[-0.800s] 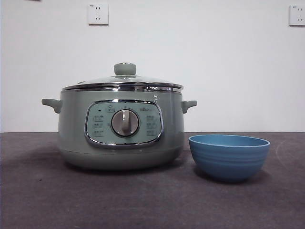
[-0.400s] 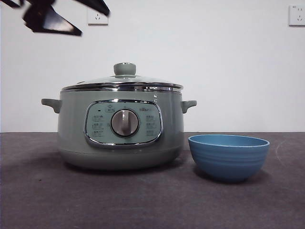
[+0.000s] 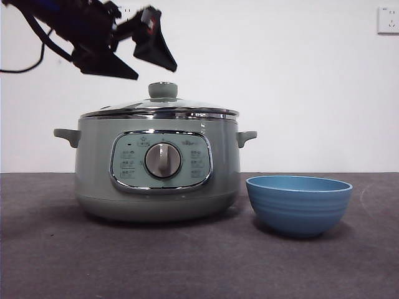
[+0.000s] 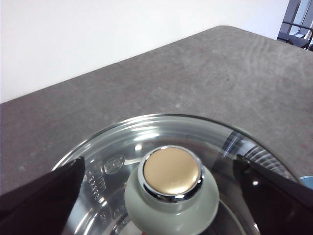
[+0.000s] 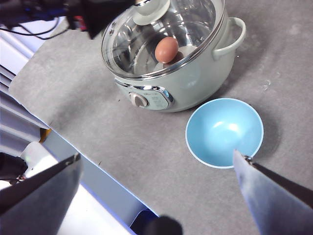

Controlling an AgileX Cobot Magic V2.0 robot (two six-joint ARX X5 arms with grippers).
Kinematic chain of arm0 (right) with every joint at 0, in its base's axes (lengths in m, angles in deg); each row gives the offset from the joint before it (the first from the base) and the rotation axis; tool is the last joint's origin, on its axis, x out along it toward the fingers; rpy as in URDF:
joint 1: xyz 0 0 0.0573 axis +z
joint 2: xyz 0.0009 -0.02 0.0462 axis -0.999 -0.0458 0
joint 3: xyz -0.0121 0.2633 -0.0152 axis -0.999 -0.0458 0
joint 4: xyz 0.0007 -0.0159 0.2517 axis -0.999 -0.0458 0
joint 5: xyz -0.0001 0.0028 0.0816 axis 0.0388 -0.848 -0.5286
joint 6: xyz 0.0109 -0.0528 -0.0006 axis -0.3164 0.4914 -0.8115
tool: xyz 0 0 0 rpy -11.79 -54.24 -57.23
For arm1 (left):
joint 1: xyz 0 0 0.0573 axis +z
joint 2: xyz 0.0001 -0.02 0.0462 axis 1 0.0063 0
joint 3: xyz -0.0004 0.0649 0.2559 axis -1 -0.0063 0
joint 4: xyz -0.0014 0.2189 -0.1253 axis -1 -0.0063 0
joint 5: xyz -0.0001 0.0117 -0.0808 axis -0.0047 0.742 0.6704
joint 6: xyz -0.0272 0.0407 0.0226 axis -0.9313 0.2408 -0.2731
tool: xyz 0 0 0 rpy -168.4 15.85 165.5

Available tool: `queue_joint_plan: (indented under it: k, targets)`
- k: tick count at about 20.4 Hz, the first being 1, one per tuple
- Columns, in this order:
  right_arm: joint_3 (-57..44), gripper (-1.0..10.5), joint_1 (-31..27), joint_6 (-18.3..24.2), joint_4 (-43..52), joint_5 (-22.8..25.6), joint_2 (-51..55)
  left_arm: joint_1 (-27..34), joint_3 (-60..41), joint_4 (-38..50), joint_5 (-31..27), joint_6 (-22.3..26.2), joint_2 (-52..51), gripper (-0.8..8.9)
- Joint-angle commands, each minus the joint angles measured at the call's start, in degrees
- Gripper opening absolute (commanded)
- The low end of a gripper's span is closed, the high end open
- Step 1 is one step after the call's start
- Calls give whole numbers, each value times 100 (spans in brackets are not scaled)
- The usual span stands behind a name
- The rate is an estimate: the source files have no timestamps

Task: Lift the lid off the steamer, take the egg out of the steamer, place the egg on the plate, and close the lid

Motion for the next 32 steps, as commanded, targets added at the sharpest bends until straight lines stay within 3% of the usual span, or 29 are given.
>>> queue_joint_plan:
  k: [1, 12, 15, 17, 25, 27, 32]
  targets:
    - [17, 568, 11, 13, -7, 11, 4, -31, 20, 155, -17, 87, 234, 571]
    - [17, 567, 11, 13, -11, 11, 4, -157, 20, 407, -203, 83, 636, 556]
    - [17, 567, 11, 13, -17, 13, 4, -227, 20, 529, -199, 83, 636, 289]
    - [17, 567, 11, 13, -17, 13, 4, -234, 20, 568, -151, 81, 636, 183]
    - [17, 567, 11, 13, -15, 13, 4, -254, 20, 452, -140, 59, 636, 106]
    - [17, 567, 11, 13, -17, 11, 4, -254, 20, 457, -142, 52, 636, -12]
    - [17, 567, 11, 13, -15, 11, 4, -251, 20, 568, -120, 33, 623, -8]
